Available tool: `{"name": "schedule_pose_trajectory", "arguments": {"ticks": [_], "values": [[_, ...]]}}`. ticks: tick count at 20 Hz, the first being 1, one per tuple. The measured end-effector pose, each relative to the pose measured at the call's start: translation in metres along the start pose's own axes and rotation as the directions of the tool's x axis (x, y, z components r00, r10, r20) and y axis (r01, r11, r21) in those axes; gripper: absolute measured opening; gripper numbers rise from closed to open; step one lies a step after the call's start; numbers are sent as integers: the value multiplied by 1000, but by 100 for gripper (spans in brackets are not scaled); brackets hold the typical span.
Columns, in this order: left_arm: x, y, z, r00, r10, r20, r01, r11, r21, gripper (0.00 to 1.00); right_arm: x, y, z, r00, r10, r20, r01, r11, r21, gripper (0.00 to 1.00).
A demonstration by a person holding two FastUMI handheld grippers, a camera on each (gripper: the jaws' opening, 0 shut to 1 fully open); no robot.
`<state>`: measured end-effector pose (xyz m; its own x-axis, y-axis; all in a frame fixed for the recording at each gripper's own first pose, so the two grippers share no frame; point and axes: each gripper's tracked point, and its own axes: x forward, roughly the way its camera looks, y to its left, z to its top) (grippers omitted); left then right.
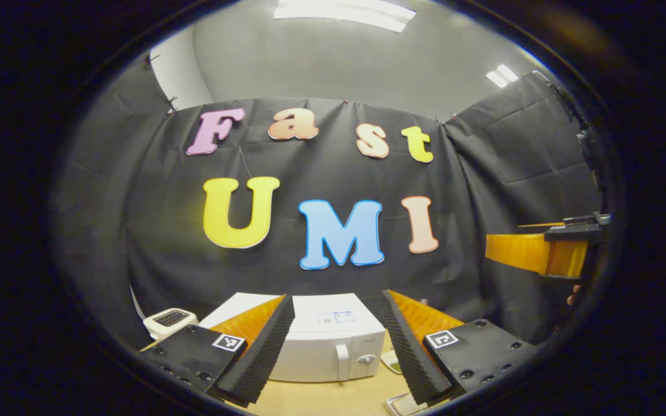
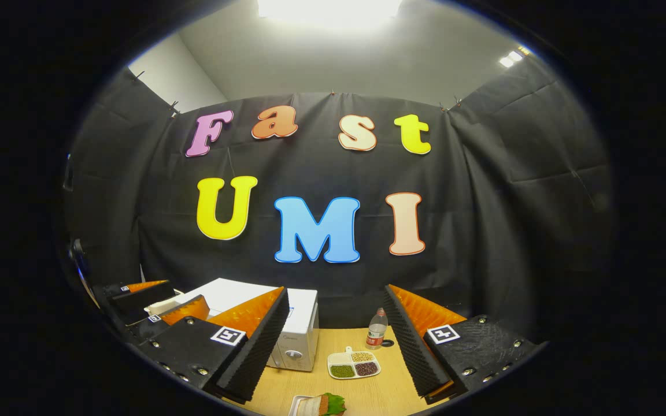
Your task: Open the microwave oven with the left hand, put the food in, and close the microwave oven.
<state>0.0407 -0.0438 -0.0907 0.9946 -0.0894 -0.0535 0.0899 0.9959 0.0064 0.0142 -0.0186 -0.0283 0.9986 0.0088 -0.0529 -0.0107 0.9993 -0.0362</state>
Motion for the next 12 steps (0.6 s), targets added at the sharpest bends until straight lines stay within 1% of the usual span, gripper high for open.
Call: {"name": "schedule_pose_trajectory", "arguments": {"ticks": [1, 3, 6, 7, 8, 10, 12], "values": [[6, -4, -11, 1000, -10, -17, 10, 1000, -14, 98, 2, -3, -4, 1000, -3, -7, 3, 1000, 1, 98], [18, 2, -35, 998, 1, -56, -2, 1000, -5, 95, 6, -10, -12, 1000, -11, -26, 11, 1000, -4, 98], [43, -2, -82, 992, -2, -126, 5, 1000, 22, 95, 11, -22, -23, 998, -30, -51, 30, 1000, -5, 98], [51, -4, -99, 988, -11, -156, 14, 1000, 20, 98, 15, -25, -29, 997, -37, -63, 37, 999, -2, 98], [59, -5, -117, 982, -5, -187, 8, 1000, 17, 100, 17, -28, -34, 996, -45, -75, 46, 999, 7, 98], [74, -1, -151, 969, 14, -246, -15, 1000, -2, 98, 20, -34, -41, 994, -55, -95, 58, 998, 31, 98], [88, 1, -178, 956, 24, -294, -33, 999, -23, 96, 25, -43, -51, 990, -71, -122, 75, 997, 27, 98]]}}
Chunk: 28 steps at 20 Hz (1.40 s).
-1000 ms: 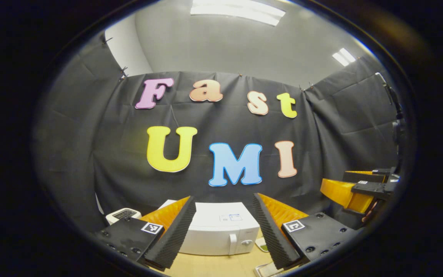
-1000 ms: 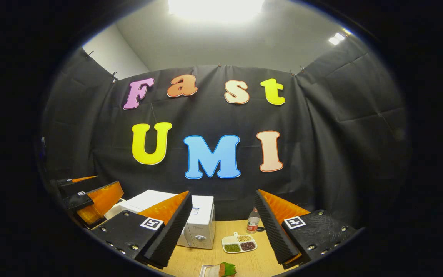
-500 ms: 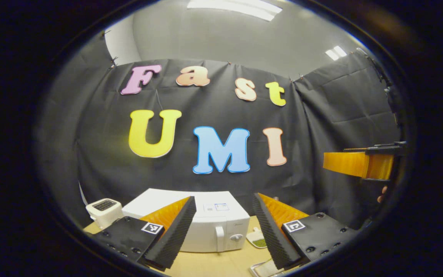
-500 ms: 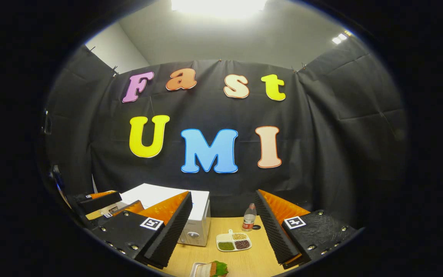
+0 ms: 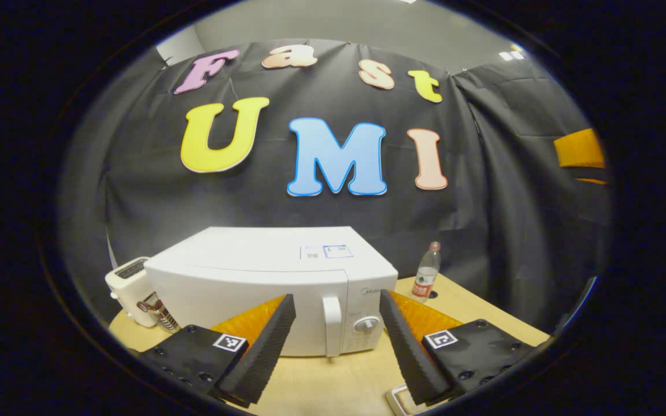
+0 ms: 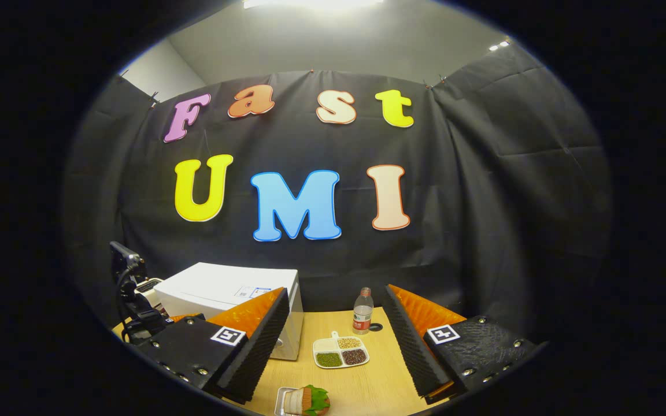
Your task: Open the microwave oven with the left hand, put the food in, and close the microwave oven.
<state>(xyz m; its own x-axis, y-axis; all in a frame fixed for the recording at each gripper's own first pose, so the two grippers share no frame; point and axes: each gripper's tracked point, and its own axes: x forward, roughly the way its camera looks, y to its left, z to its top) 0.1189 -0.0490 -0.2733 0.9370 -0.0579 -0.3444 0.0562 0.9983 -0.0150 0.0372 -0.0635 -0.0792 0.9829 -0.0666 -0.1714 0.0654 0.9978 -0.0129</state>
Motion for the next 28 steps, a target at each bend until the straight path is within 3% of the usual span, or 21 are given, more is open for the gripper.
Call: {"name": "schedule_pose_trajectory", "arguments": {"ticks": [2, 4, 7, 9, 11, 13, 14, 15, 17, 18, 24, 28], "values": [[23, -3, -19, 999, -11, -41, 12, 1000, 9, 94, 7, -6, -6, 1000, -7, -22, 6, 1000, -27, 98], [38, 3, -32, 998, 1, -70, 1, 999, 33, 80, 10, -9, -3, 1000, -7, -22, 6, 998, -60, 98], [59, 10, -54, 993, 20, -119, -19, 1000, 13, 82, 15, -10, -4, 1000, 3, -22, -4, 997, -71, 98], [65, 6, -69, 986, 1, -165, 0, 1000, 3, 68, 18, -10, -10, 999, 10, -42, -13, 997, -71, 98], [62, 2, -70, 986, -2, -166, 9, 999, 40, 41, 19, -12, -12, 999, 11, -50, -15, 996, -83, 98], [65, 3, -68, 984, 1, -176, 9, 998, 55, 27, 19, -14, -14, 998, 12, -55, -17, 996, -85, 98], [66, 3, -69, 982, -4, -188, 11, 999, 35, 28, 18, -14, -14, 998, 13, -55, -17, 997, -80, 98], [64, 2, -71, 982, -6, -190, 11, 1000, 26, 16, 18, -15, -15, 998, 14, -54, -18, 997, -74, 98], [63, 3, -68, 981, -5, -196, 16, 998, 55, 17, 17, -18, -15, 998, 10, -54, -13, 998, -66, 98], [65, 4, -69, 980, -7, -200, 20, 998, 60, 10, 17, -19, -16, 998, 9, -56, -12, 998, -63, 99], [61, 4, -67, 976, -8, -218, 21, 998, 56, 10, 11, -21, -11, 999, 8, -42, -11, 998, -66, 98], [16, 6, -78, 971, -17, -237, 34, 997, 67, 10, 7, -21, -13, 999, -4, -37, 2, 998, -66, 98]]}}
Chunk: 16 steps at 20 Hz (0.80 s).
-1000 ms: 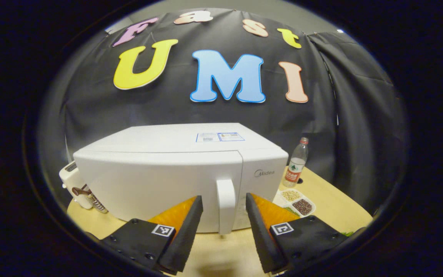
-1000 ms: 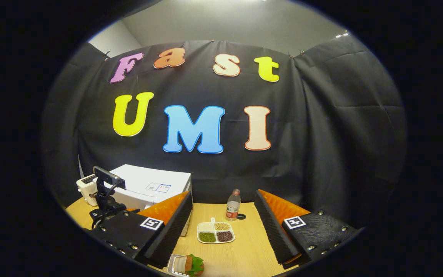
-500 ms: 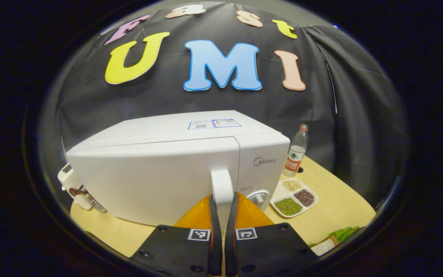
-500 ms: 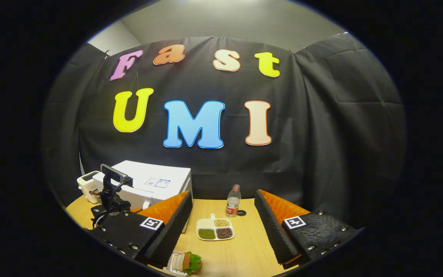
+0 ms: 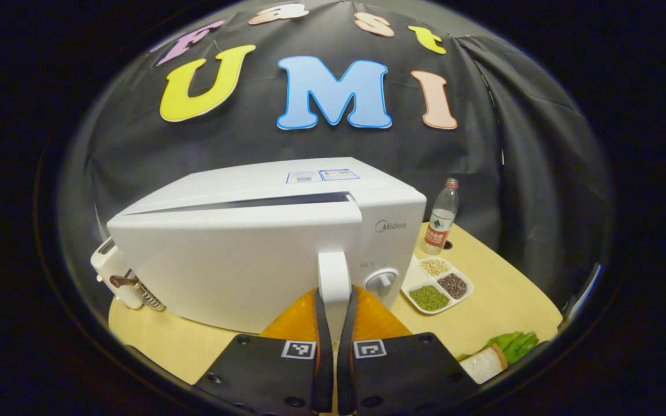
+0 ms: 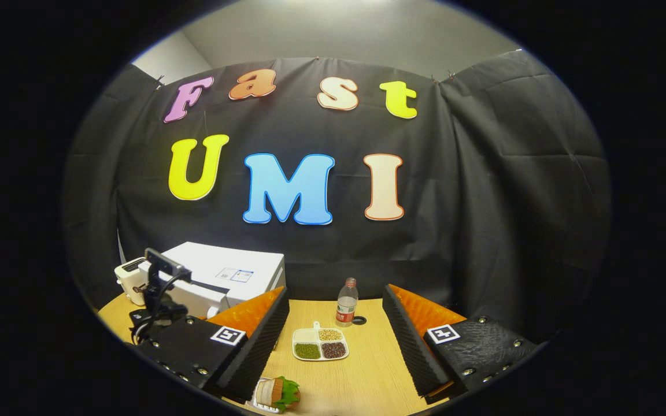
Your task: Open the microwave oven with the left hand, put the food in, and close the microwave oven.
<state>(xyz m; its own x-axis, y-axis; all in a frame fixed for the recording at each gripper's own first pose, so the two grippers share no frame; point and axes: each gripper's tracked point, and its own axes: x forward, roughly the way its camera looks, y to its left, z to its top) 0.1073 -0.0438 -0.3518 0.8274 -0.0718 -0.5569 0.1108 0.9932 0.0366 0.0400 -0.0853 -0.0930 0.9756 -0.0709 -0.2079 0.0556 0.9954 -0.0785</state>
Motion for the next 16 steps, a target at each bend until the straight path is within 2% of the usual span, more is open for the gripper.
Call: {"name": "schedule_pose_trajectory", "arguments": {"ticks": [6, 7, 8, 10, 16], "values": [[-64, 13, -28, 999, -38, -33, 38, 999, 7, 10, -10, 34, -5, 998, 61, -9, -61, 998, 30, 98], [-74, 16, -32, 998, -44, -36, 45, 999, 8, 10, -13, 40, -4, 997, 70, -5, -70, 997, 31, 95], [-84, 20, -38, 998, -52, -39, 53, 999, 9, 12, -17, 47, -2, 997, 80, -1, -80, 996, 31, 98], [-105, 30, -48, 997, -64, -40, 64, 998, 11, 12, -24, 58, -2, 996, 93, 8, -93, 995, 23, 98], [-165, 72, -78, 998, -46, -47, 49, 997, 58, 10, -41, 84, -8, 995, 96, 5, -96, 995, 30, 98]]}}
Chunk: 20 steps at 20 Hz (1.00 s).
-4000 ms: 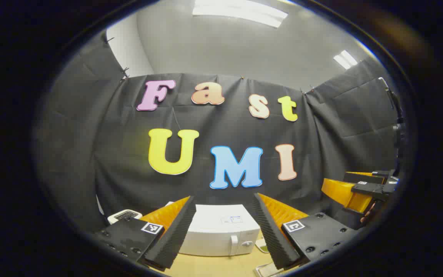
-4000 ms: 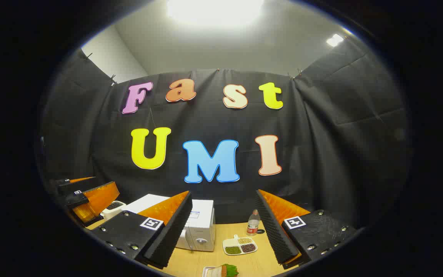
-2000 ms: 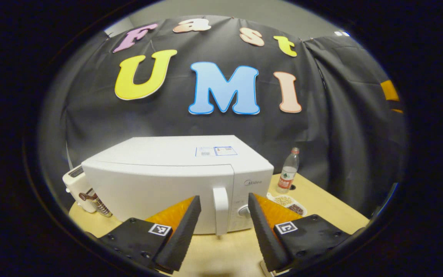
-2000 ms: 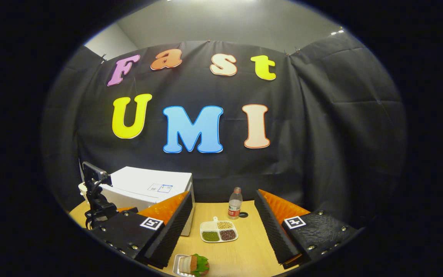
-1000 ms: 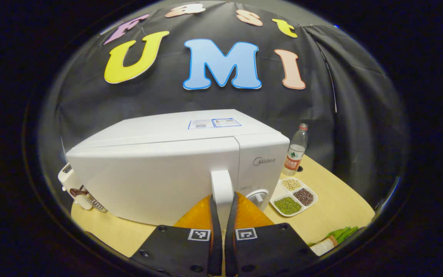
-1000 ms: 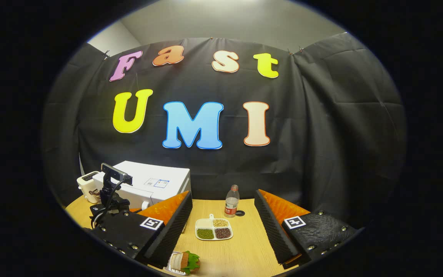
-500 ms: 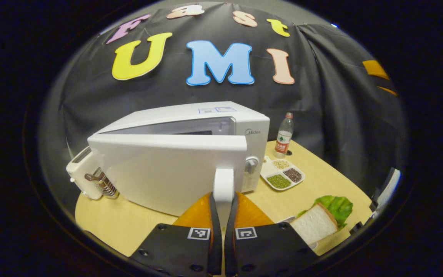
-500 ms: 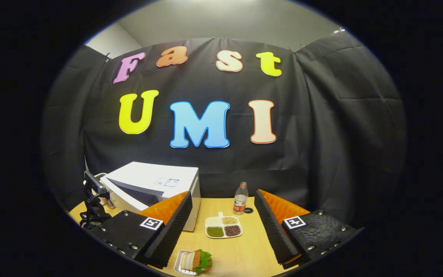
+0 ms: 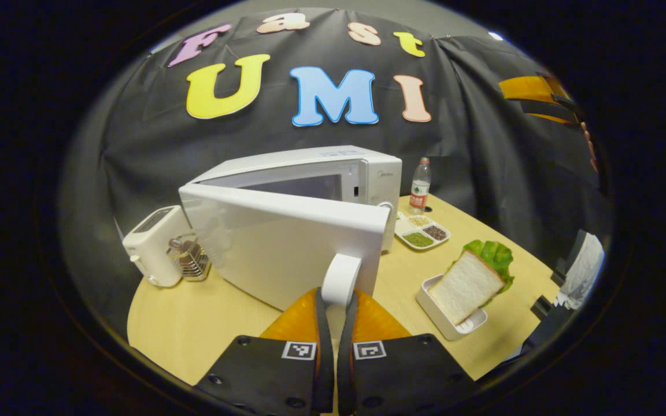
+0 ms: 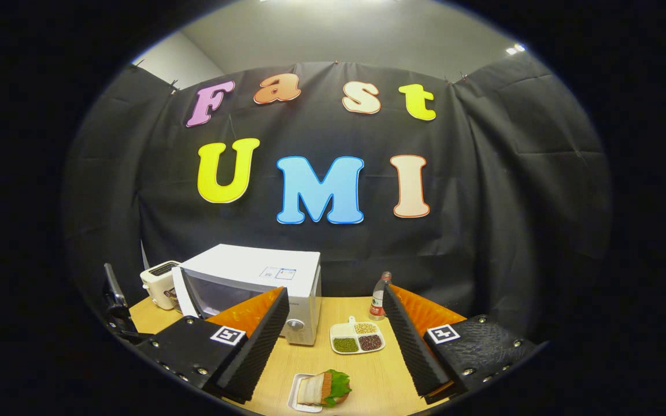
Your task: Open the microwave oven with the left hand, put the food in, and close the microwave oven.
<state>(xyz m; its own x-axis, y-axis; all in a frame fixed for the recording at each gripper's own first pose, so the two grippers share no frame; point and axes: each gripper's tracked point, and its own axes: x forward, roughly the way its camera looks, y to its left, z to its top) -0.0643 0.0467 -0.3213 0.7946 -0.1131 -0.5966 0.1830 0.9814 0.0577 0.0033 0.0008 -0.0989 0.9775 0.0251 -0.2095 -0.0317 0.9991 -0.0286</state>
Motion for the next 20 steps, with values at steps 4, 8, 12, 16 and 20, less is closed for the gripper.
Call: {"name": "schedule_pose_trajectory", "arguments": {"ticks": [4, 8, 12, 16, 20], "values": [[-33, 33, -21, 999, 45, -13, -45, 999, -9, 9, -5, 19, -5, 1000, 20, -7, -20, 1000, 16, 99], [-64, 77, -42, 992, 124, -25, -125, 992, -18, 9, -8, 32, -11, 999, 34, -22, -33, 999, 10, 99], [-83, 109, -56, 991, 130, -20, -130, 991, -22, 8, -7, 44, -12, 998, 54, -30, -54, 999, 1, 99], [-93, 138, -65, 992, 124, -10, -124, 992, -6, 10, -2, 55, -14, 997, 74, -38, -74, 997, -12, 99], [-102, 176, -76, 989, 146, -5, -146, 989, -12, 8, 7, 59, -30, 992, 102, -74, -103, 995, -18, 98]]}}
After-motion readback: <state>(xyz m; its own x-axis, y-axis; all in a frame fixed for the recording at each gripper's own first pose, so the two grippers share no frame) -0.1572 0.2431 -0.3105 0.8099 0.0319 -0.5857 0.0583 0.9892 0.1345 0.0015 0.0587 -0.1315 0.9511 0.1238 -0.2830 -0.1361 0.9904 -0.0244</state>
